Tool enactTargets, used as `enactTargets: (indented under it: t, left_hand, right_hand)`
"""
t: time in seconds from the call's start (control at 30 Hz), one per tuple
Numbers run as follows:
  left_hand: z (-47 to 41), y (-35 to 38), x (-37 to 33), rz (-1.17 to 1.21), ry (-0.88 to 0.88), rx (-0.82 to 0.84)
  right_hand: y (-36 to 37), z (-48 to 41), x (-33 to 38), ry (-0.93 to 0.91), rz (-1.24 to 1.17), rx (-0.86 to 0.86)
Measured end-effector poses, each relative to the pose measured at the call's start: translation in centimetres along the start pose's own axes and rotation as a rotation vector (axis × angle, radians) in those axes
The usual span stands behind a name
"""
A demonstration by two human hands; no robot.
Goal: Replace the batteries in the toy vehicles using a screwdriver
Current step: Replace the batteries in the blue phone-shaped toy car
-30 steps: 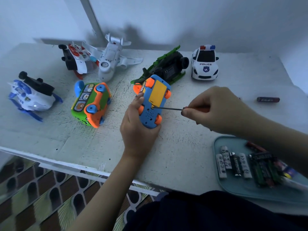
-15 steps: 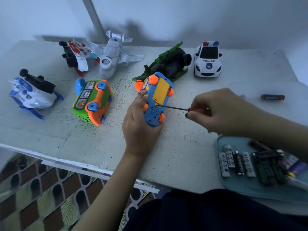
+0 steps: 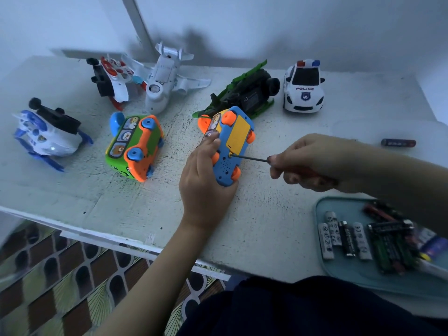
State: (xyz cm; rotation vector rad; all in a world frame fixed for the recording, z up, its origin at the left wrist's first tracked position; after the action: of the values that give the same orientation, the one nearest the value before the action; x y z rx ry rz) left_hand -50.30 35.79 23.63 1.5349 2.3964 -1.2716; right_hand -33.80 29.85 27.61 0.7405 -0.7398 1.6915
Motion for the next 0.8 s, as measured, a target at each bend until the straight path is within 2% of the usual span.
enactTargets:
  t: [0.07, 0.13, 0.2, 0.3, 0.43, 0.53, 0.63, 0.7, 0.8]
  left_hand:
    - [0.0, 0.0, 0.0, 0.003, 0.001, 0.004]
    - [0.0, 0.0, 0.1, 0.008, -0.004, 0.003]
    - [0.0, 0.0, 0.1, 0.011, -0.017, -0.001]
    - [0.0, -0.1, 0.2, 0.013, -0.023, -0.008]
    - [-0.1, 0.0, 0.0, 0.010, 0.005, -0.004]
    - [-0.1, 0.0, -0.1, 0.006, 0.013, -0.006]
    - [-0.1, -0.1, -0.1, 0.010, -0.004, -0.013]
    - [-0.1, -0.1, -0.1, 0.008, -0.001, -0.013]
    - [-0.1, 0.0, -0.2, 0.004, 0.008, -0.008]
  right_hand:
    - [-0.1, 0.3, 0.8, -0.137, 0.332, -0.135]
    - [0.2, 0.7, 1.6, -0.301, 0.771, -0.277]
    - [0.7, 1.0, 2.0, -0.460, 1.073, -0.402]
    - [1.2, 1.5, 2.2, -0.662, 1.301, -0.485]
    - [0.8, 1.1, 2.0, -0.688, 1.586, -0.515]
    - [0.5, 1.5, 2.4, -0.662, 1.529, -0.521]
    - [-0.2, 1.4, 2.9, -0.417, 1.369, -0.516]
    - [-0.8, 0.5, 2.5, -0.202, 1.177, -0.369]
    - [-0.7, -0.6, 1.1, 0.030, 0.708, -0.097]
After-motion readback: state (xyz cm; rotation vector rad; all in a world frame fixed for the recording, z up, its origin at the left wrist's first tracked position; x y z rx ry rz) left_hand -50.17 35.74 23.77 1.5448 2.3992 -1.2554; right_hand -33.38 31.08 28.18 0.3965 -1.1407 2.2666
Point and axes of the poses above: each hand's wrist, its own z-axis away from the middle knuckle, its own y-axis out of the palm, x = y × z, the point moved 5 cm from there along -z, towards the middle knuckle, and after that the axes turned 7 degrees about x, right-handed, at the moved point
